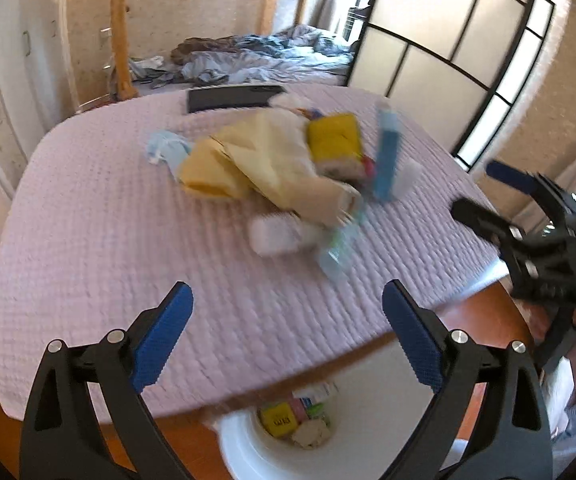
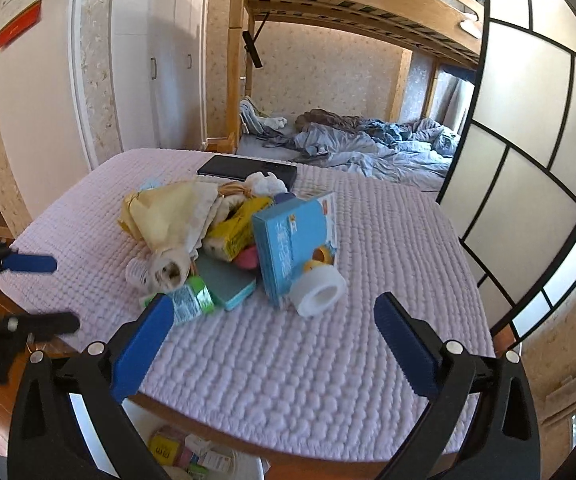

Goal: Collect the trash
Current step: 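Grasp the yellow paper bag with the left gripper while the right grasps the blue box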

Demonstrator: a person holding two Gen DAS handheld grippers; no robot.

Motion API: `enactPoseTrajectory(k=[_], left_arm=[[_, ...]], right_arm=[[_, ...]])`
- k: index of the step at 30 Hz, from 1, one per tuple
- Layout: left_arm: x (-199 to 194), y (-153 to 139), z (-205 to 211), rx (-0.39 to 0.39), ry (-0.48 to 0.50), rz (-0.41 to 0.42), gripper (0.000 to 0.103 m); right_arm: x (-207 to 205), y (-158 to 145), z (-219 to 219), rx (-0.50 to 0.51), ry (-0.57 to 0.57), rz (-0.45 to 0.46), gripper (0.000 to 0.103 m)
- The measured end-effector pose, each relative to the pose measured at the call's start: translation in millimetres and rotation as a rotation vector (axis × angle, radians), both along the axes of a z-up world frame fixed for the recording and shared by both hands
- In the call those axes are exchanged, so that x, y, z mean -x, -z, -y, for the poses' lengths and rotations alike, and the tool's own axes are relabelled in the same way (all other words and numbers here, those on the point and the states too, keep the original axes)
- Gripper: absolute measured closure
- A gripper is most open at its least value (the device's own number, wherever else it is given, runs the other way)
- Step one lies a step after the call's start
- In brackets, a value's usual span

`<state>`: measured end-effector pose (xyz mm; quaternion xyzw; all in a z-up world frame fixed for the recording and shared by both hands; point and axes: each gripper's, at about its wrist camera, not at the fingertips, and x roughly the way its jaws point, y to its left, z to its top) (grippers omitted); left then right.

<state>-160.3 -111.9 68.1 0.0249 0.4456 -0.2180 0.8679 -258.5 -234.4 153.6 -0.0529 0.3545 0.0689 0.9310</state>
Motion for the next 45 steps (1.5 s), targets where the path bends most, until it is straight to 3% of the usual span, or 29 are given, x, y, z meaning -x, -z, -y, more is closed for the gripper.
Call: enactPoseTrajectory(k=[4, 12, 19, 30, 34, 40, 43, 45], left_arm=[[-31, -3, -7, 0.053, -0.020, -0.031, 0.006], [-82, 4, -5, 0.077, -0.016, -0.094, 0.006], [-116, 24, -12, 0.192, -0.063, -0.198, 0.006], [-136, 42, -10, 0.302, -0.048, -0.239, 0.007], [-138, 45, -11, 0.307, -0.052, -0.250, 0.021], [-136, 47, -18, 0.335, -0.042, -0.251, 0.030], [-133, 46, -19, 0.329, -0.036, -0.251, 0.030], [-133, 46, -22, 0.325, -0.030, -0.252, 0.030]], right_arm=[[-18, 5, 2, -0.001, -0.007, -0.006, 0.004], [-60, 19, 9, 0.031, -0.033, -0.011, 0.004], [-90, 31, 16, 0.007, -0.082, -0.041, 0.004], [-114, 41, 23, -0.109, -0.133, -0.065, 0.004], [-117, 44, 28, -0.151, -0.154, -0.074, 0.010], [-122, 45, 30, -0.205, -0.167, -0.088, 0.021], [-122, 43, 26, -0.169, -0.183, -0.072, 0.020], [-123, 40, 24, -0.131, -0.199, -0.065, 0.007]])
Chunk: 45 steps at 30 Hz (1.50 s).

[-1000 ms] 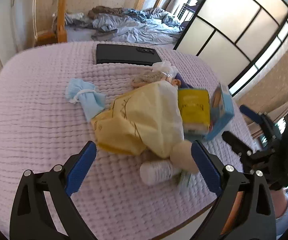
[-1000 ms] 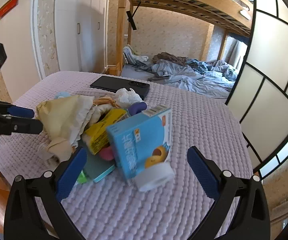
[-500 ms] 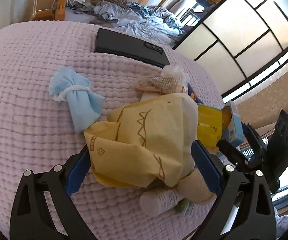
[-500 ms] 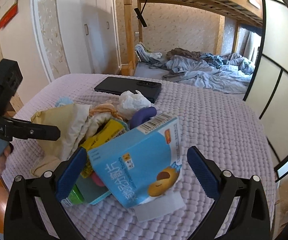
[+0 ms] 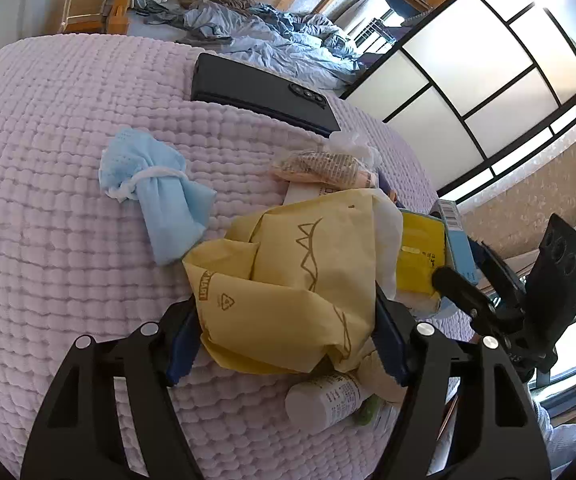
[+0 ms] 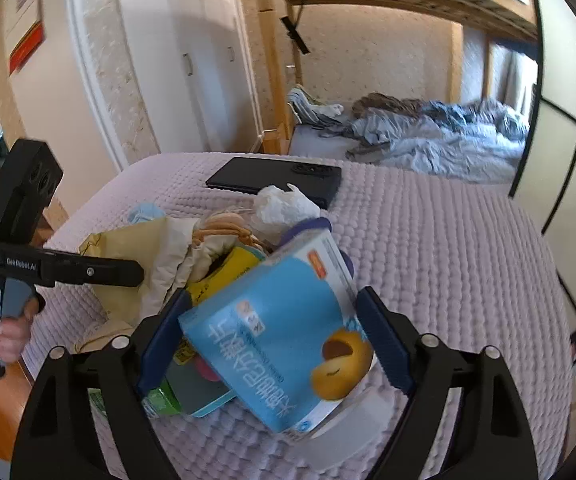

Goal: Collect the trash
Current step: 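Grasp the yellow paper bag with the left gripper while the right grasps the blue box, then carry the yellow paper bag and blue box with both grippers toward the bin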

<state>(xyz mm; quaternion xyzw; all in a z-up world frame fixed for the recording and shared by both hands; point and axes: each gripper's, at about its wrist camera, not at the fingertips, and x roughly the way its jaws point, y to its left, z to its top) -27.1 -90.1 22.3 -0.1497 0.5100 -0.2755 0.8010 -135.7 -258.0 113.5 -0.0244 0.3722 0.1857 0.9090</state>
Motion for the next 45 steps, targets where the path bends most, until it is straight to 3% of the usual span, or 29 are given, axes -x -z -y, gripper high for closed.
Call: enactPoseTrajectory(k=[9, 14, 15, 18, 29, 36, 45], left_arm=[[-3, -2, -2, 0.007, 0.021, -0.001, 0.030], [-3, -3, -1, -0.003, 0.016, 0.019, 0.030], [-2, -3, 0, -0.006, 0.017, 0.025, 0.032], [0, -5, 3, -0.012, 0.014, 0.037, 0.035], [16, -19, 5, -0.035, 0.003, 0.103, 0.037], [27, -32, -10, -0.036, -0.041, 0.145, 0.037], [43, -46, -34, -0.068, -0.108, 0.193, 0.037]], right_arm=[[-11, -3, 2, 0.109, -0.197, 0.001, 0.005], [-20, 3, 5, 0.032, -0.220, -0.047, 0.007], [-21, 4, 6, -0.002, -0.225, -0.061, 0.015], [-20, 4, 9, -0.038, -0.187, -0.062, 0.015], [-3, -33, -4, -0.110, -0.053, 0.071, 0.015], [6, -50, -19, -0.136, -0.037, 0.111, 0.015], [23, -77, -5, -0.273, -0.015, 0.152, 0.015]])
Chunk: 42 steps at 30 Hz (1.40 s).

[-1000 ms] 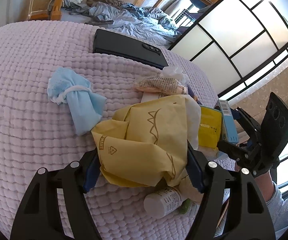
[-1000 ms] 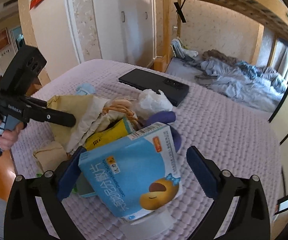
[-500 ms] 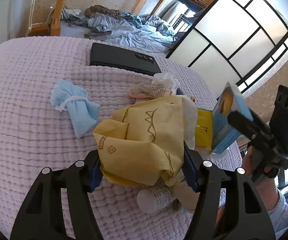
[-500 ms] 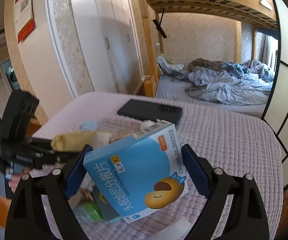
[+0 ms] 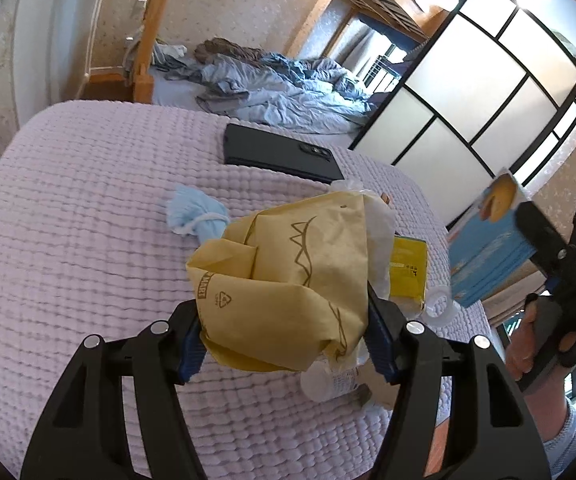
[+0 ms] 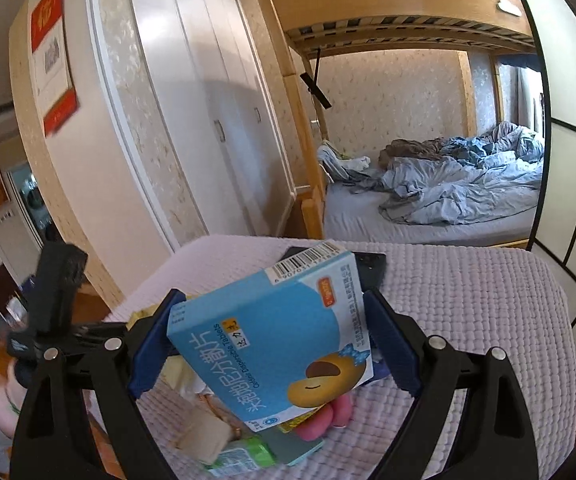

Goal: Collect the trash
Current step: 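Carry the yellow paper bag and blue box with both grippers toward the bin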

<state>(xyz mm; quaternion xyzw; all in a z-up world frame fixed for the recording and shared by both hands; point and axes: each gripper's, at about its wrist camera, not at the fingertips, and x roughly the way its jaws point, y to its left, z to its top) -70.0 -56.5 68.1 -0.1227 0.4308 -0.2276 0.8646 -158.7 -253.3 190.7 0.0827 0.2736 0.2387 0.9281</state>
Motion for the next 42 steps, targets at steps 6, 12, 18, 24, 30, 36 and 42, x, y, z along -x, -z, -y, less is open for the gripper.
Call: enactPoseTrajectory(k=[6, 12, 18, 24, 30, 36, 42], left_arm=[[10, -12, -4, 0.006, -0.033, 0.028, 0.037], [20, -15, -16, -0.005, -0.100, 0.034, 0.037], [39, -22, -32, -0.031, -0.139, 0.062, 0.037], [56, -30, -51, -0.010, -0.196, 0.081, 0.037], [65, -26, -49, -0.035, -0.194, 0.072, 0.037], [73, -25, -55, -0.029, -0.211, 0.073, 0.037], [70, -38, -57, -0.026, -0.212, 0.108, 0.037]], right_arm=[[20, 3, 6, 0.039, 0.037, -0.046, 0.015], [55, 22, -8, 0.245, 0.102, -0.082, 0.015], [83, 35, -9, 0.255, 0.114, -0.121, 0.015], [103, 44, -10, 0.232, 0.113, -0.161, 0.015], [122, 56, -26, 0.228, 0.079, -0.196, 0.015], [127, 58, -36, 0.231, 0.061, -0.210, 0.015], [130, 59, -37, 0.222, 0.055, -0.217, 0.015]])
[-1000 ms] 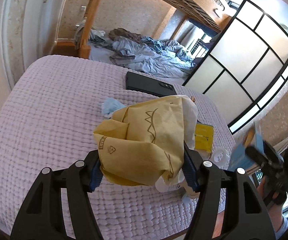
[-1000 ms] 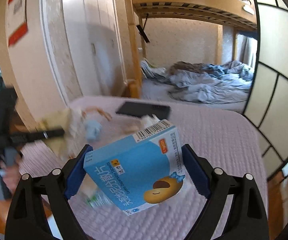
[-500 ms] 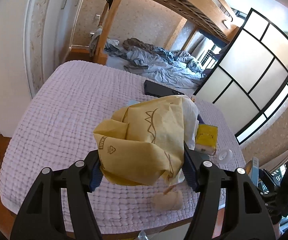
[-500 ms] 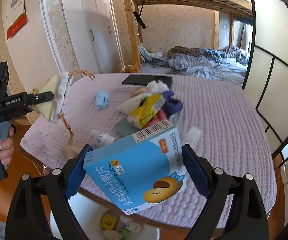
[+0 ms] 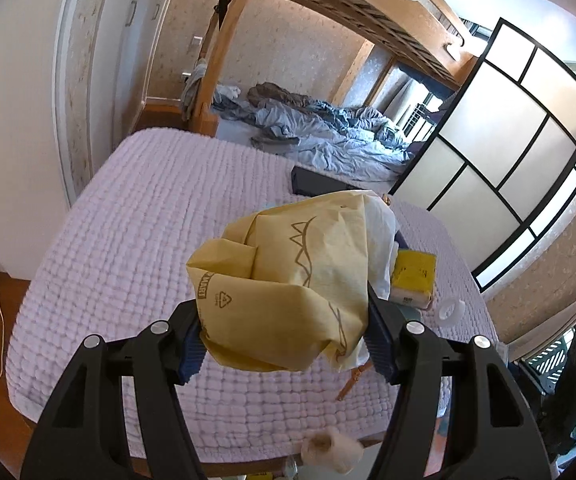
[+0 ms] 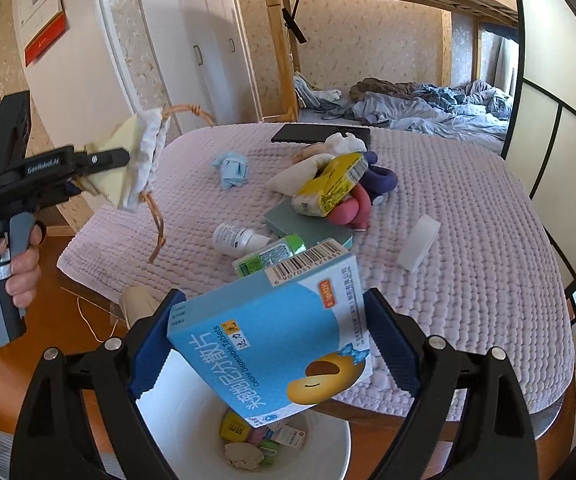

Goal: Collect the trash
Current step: 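Carry the yellow paper bag and blue box with both grippers toward the bin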

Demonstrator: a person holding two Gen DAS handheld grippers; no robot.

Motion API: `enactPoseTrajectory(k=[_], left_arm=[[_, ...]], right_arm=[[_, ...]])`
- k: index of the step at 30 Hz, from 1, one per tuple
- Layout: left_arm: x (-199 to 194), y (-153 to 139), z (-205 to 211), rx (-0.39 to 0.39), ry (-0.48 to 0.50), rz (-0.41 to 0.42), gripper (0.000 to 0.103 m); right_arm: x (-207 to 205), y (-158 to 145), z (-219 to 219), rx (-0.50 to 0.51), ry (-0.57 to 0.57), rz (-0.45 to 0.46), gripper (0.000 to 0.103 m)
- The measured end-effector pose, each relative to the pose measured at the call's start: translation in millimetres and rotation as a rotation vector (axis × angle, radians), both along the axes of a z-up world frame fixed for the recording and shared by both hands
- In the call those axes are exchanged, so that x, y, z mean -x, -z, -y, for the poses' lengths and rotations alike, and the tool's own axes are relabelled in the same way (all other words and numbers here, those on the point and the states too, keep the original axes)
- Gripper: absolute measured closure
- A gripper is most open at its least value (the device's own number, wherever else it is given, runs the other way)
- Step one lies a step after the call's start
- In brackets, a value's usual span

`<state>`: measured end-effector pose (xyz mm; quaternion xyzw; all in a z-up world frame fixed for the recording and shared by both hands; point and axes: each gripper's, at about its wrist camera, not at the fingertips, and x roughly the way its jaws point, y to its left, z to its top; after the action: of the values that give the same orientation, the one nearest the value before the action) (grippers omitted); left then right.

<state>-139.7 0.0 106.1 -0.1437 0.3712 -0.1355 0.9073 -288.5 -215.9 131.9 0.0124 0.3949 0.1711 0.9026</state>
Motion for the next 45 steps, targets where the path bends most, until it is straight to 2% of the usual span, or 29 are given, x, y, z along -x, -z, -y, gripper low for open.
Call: enactPoseTrajectory(k=[9, 17, 45], left_arm=[[13, -8, 3, -0.007, 0.044, 0.009, 0.037], [42, -1, 10, -0.002, 0.148, -0.009, 0.037], [97, 38, 53, -0.147, 0.322, -0.128, 0.037]], right_arm=[[11, 1, 0, 0.014, -0.007, -0.006, 0.015], [24, 11, 4, 0.023, -0.011, -0.056, 0.015], [57, 18, 8, 0.020, 0.013, -0.118, 0.015]])
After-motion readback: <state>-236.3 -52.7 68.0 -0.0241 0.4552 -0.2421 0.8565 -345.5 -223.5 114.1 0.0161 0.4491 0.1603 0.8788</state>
